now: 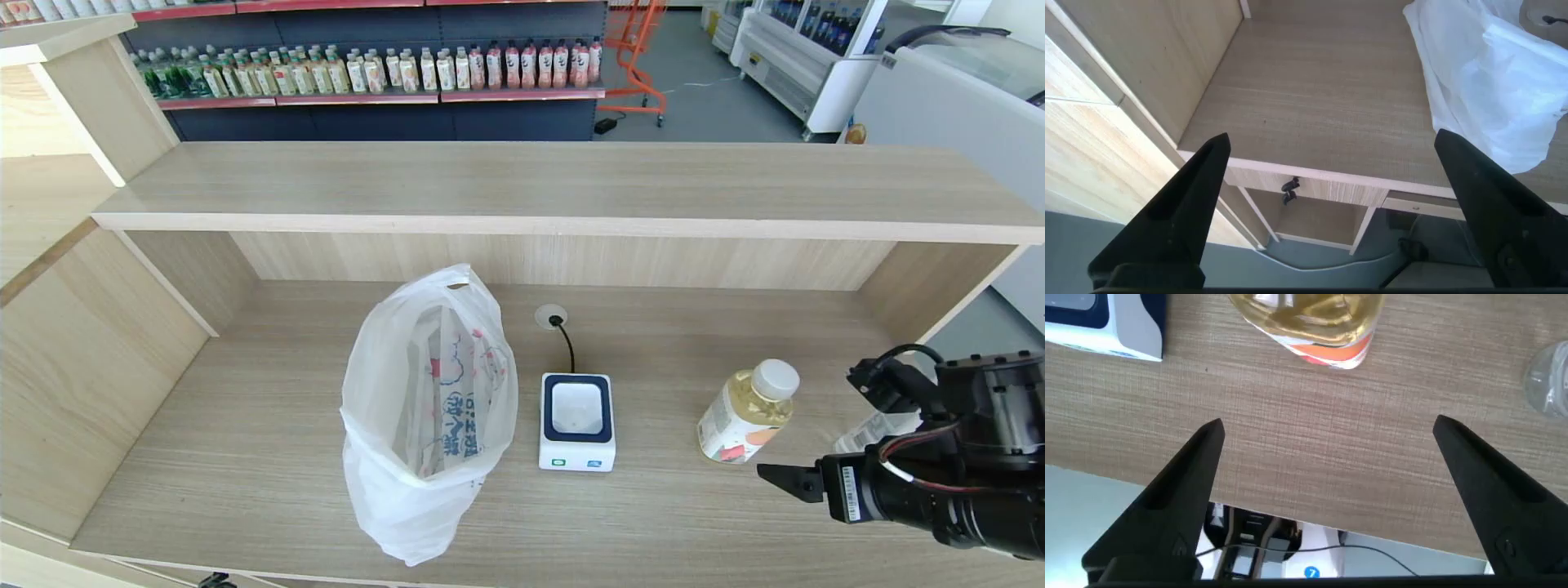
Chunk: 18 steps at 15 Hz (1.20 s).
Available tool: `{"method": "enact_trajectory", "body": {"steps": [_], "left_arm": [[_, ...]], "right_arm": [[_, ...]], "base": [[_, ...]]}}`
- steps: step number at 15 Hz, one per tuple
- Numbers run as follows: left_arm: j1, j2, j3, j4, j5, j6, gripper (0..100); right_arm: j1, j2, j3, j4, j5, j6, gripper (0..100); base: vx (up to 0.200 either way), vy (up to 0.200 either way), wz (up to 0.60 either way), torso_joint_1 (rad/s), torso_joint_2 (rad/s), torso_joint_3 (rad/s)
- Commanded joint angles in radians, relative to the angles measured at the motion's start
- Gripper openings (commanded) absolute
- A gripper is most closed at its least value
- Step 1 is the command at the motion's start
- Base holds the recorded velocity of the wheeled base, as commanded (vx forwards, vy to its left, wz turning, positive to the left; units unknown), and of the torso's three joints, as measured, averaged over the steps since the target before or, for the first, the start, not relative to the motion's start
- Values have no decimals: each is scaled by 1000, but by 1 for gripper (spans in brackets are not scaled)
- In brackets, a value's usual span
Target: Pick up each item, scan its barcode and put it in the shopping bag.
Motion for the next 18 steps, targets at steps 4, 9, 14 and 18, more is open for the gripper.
{"method": "enact_trajectory", "body": {"steps": [4, 9, 14, 18], "left_arm": [[0, 0, 0, 0, 1, 0, 100], [0, 1, 0, 0, 1, 0, 100], [0, 0, 0, 0, 1, 0, 100], [0, 0, 0, 0, 1, 0, 100]], "right_arm": [[103, 327, 38, -400, -56, 4, 100], [129, 435, 24, -585, -113, -4, 100], [127, 435, 19, -707, -113, -65, 100], [129, 442, 21, -786, -113, -150, 100]], "base": [[0, 0, 0, 0, 0, 0], [0, 0, 0, 0, 0, 0], [0, 0, 0, 0, 0, 0], [0, 0, 0, 0, 0, 0]]}}
